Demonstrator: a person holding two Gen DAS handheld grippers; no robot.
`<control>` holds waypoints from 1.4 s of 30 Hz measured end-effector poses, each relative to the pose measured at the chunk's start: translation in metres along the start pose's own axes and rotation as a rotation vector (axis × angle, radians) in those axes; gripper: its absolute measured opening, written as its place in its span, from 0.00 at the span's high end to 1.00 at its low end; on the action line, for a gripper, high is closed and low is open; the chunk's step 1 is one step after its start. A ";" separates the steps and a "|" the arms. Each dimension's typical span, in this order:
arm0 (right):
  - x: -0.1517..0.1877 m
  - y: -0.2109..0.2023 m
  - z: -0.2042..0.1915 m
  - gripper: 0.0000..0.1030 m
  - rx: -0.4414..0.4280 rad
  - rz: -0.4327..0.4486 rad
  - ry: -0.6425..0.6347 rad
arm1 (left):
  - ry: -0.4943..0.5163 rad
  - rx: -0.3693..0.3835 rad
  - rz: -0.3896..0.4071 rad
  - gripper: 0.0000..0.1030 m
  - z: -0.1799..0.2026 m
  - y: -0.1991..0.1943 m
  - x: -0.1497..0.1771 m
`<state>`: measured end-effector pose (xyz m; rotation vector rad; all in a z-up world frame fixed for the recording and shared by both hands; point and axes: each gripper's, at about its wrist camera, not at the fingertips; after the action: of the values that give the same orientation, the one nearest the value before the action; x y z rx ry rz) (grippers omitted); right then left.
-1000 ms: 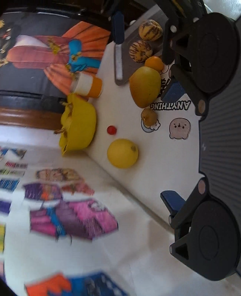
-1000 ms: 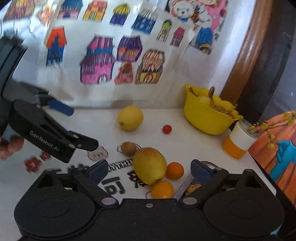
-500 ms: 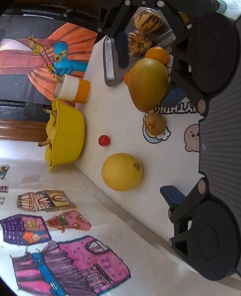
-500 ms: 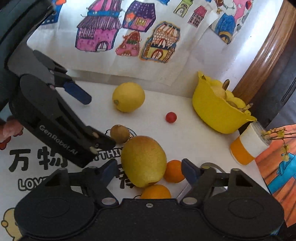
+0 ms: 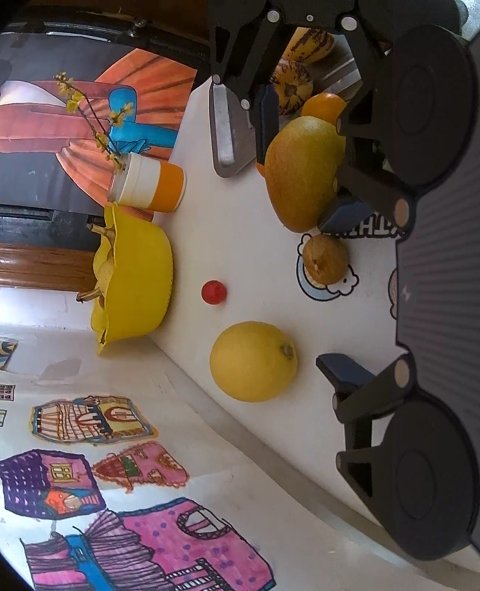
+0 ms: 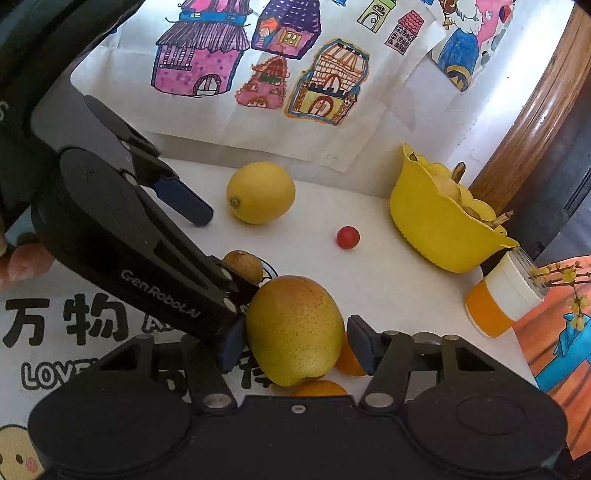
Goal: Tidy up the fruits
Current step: 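Grasp another small brown fruit with the left gripper while the right grasps the speckled pear, then carry the brown fruit and pear onto the tray and open both grippers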
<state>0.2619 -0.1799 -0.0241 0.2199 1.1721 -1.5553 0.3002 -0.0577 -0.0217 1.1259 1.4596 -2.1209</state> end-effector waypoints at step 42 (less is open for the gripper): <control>0.064 -0.152 0.024 0.45 0.232 0.159 0.122 | -0.049 0.132 0.107 0.70 0.081 -0.073 0.022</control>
<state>0.1234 -0.2567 0.0288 0.5555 1.0387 -1.5521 0.2050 -0.0964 0.0212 1.1625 1.2255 -2.1804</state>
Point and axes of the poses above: each gripper's, at about its wrist camera, not at the fingertips, and y roughly the way its jaws point, z to its right, x to its underside, and after that the axes turned 9 degrees about x, right-handed
